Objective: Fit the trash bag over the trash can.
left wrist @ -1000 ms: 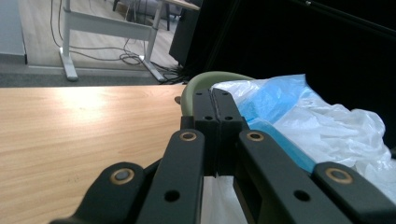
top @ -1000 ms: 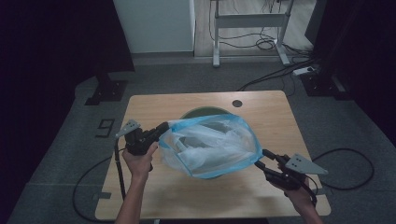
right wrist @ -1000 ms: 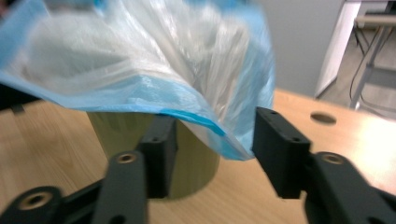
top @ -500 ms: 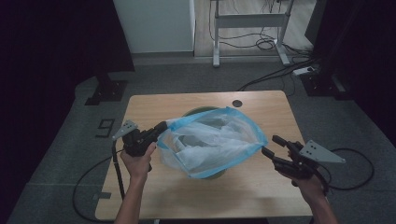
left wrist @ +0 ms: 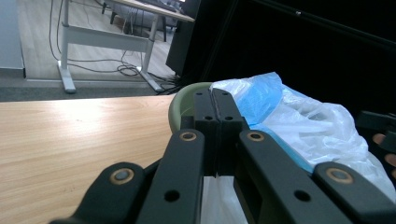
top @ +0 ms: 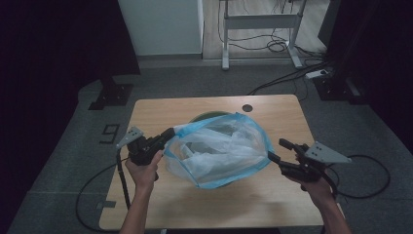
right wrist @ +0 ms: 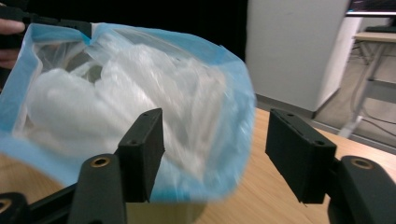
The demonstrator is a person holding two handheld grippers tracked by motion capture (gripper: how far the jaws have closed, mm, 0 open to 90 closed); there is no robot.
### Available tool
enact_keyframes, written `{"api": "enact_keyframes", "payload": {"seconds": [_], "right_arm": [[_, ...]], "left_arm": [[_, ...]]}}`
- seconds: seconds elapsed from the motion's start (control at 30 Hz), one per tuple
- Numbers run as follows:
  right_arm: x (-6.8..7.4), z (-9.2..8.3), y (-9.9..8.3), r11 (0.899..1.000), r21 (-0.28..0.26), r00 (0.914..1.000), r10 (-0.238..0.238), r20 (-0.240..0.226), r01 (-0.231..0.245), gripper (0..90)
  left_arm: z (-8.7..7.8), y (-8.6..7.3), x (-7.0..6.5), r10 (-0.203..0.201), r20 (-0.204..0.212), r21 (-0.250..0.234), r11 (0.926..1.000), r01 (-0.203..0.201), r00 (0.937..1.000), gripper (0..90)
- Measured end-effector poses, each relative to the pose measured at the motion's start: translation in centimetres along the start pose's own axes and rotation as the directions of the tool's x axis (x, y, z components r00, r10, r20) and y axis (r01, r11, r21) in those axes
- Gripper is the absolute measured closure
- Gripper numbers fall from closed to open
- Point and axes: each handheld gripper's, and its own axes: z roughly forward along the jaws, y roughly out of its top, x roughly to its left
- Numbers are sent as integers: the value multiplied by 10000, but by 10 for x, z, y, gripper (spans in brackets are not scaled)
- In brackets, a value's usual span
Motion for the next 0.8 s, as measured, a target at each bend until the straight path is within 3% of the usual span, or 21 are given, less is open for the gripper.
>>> {"api": "enact_keyframes", "payload": {"seconds": [0.2,0.33,0.43,0.57,0.7,0.8], "right_arm": [[-4,37,9,9985,492,9995,264,-170,-256,306],[-9,53,8,9944,773,9973,728,-125,-716,314],[-11,60,5,9894,914,9931,1153,-219,-1129,372],[-12,65,3,9801,911,9812,1826,-628,-1766,540],[-11,66,4,9750,1010,9727,2080,-1032,-1977,681],[-8,65,7,9781,1018,9795,1889,-704,-1813,765]], "left_arm": [[1,-1,-2,173,-18,49,9998,-173,9998,900],[2,-3,-5,244,25,64,9997,-244,9997,900],[3,-3,-6,276,91,78,9996,-277,9996,900],[2,-3,-8,378,297,76,9992,-380,9988,900],[1,-3,-10,480,358,146,9987,-485,9982,900],[0,-3,-10,476,369,114,9988,-480,9982,900]]}}
